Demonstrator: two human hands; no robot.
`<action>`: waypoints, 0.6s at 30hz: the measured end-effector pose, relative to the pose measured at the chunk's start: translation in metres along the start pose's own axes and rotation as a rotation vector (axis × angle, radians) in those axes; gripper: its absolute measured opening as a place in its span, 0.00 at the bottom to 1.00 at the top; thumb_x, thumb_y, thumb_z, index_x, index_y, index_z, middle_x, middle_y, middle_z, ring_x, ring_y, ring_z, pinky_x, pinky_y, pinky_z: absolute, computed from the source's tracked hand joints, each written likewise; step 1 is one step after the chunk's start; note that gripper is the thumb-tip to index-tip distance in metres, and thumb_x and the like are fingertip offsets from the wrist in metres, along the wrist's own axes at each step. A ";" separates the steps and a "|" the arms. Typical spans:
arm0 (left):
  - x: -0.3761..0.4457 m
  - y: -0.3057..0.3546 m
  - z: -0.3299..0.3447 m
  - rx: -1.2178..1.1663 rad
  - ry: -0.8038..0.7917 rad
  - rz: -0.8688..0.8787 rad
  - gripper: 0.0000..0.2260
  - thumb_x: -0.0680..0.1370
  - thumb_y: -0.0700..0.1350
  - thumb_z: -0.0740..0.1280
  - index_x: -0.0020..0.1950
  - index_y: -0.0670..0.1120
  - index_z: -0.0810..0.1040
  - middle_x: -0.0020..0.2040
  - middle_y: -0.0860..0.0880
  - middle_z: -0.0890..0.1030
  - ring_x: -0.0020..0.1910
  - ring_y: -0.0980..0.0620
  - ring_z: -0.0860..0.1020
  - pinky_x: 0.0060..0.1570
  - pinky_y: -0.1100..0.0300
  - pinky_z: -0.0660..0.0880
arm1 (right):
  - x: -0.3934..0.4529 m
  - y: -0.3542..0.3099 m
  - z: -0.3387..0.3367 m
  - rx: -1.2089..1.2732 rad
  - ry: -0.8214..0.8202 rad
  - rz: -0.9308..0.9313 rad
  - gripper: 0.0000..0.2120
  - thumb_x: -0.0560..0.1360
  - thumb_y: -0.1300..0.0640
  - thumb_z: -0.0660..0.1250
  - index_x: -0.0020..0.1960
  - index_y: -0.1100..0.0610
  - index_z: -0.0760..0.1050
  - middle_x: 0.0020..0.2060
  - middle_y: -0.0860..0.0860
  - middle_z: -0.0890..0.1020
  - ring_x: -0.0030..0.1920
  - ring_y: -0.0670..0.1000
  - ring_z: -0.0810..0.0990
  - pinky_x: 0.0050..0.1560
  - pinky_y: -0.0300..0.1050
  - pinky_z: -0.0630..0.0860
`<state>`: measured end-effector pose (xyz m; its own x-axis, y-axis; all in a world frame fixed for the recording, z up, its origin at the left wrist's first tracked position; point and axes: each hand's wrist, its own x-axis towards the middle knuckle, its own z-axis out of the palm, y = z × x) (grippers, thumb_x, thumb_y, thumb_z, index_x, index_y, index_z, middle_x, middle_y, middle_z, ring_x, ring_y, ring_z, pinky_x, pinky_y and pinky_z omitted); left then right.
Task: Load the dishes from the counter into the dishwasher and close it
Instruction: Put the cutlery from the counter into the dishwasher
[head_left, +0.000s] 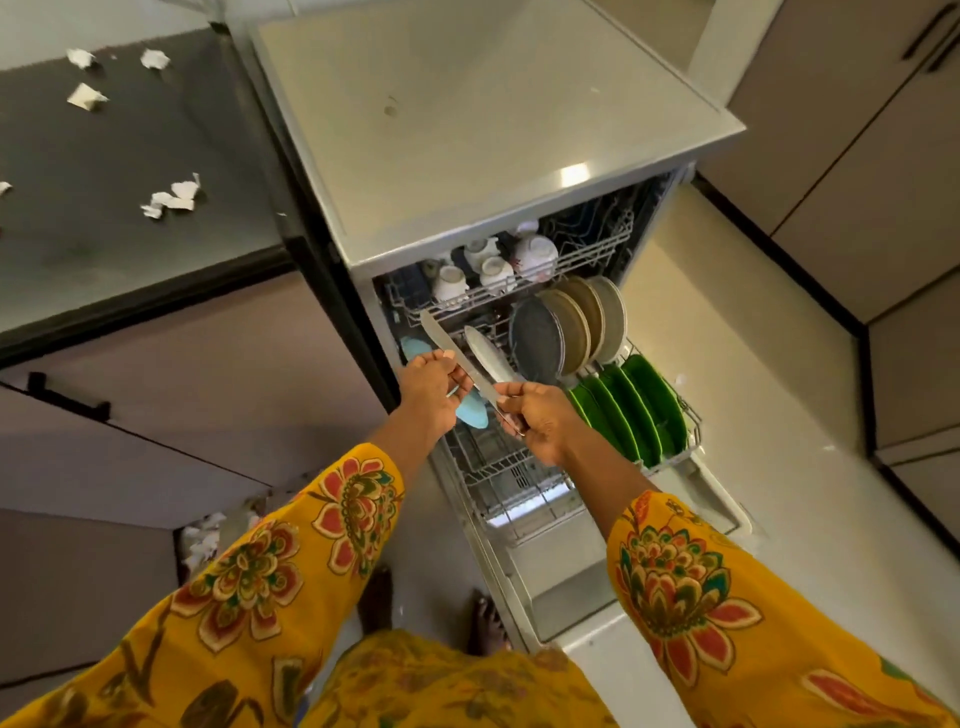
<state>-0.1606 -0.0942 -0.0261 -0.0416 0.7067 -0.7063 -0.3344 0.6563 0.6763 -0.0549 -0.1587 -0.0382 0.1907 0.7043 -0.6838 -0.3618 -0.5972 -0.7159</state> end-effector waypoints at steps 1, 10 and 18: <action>0.005 -0.008 0.002 0.021 -0.002 -0.011 0.10 0.80 0.33 0.59 0.40 0.43 0.69 0.33 0.45 0.71 0.31 0.52 0.69 0.38 0.57 0.74 | 0.003 0.007 -0.007 0.026 0.010 0.016 0.11 0.75 0.75 0.57 0.52 0.65 0.73 0.26 0.55 0.72 0.18 0.44 0.64 0.23 0.36 0.61; 0.045 -0.072 0.009 0.157 0.026 -0.133 0.11 0.81 0.33 0.57 0.40 0.44 0.67 0.35 0.44 0.71 0.31 0.52 0.69 0.35 0.58 0.73 | 0.025 0.061 -0.053 0.108 0.075 0.194 0.08 0.77 0.74 0.58 0.49 0.66 0.73 0.30 0.55 0.72 0.28 0.47 0.64 0.25 0.34 0.63; 0.086 -0.125 0.006 0.383 0.010 -0.159 0.21 0.79 0.29 0.56 0.62 0.53 0.66 0.41 0.45 0.73 0.32 0.52 0.69 0.38 0.58 0.77 | 0.061 0.132 -0.076 0.048 0.210 0.367 0.08 0.76 0.70 0.63 0.40 0.60 0.74 0.33 0.53 0.76 0.29 0.47 0.71 0.29 0.36 0.69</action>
<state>-0.1171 -0.1136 -0.1704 -0.0276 0.5872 -0.8089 0.0372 0.8093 0.5862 -0.0216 -0.2236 -0.1855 0.2216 0.3521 -0.9094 -0.4814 -0.7715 -0.4160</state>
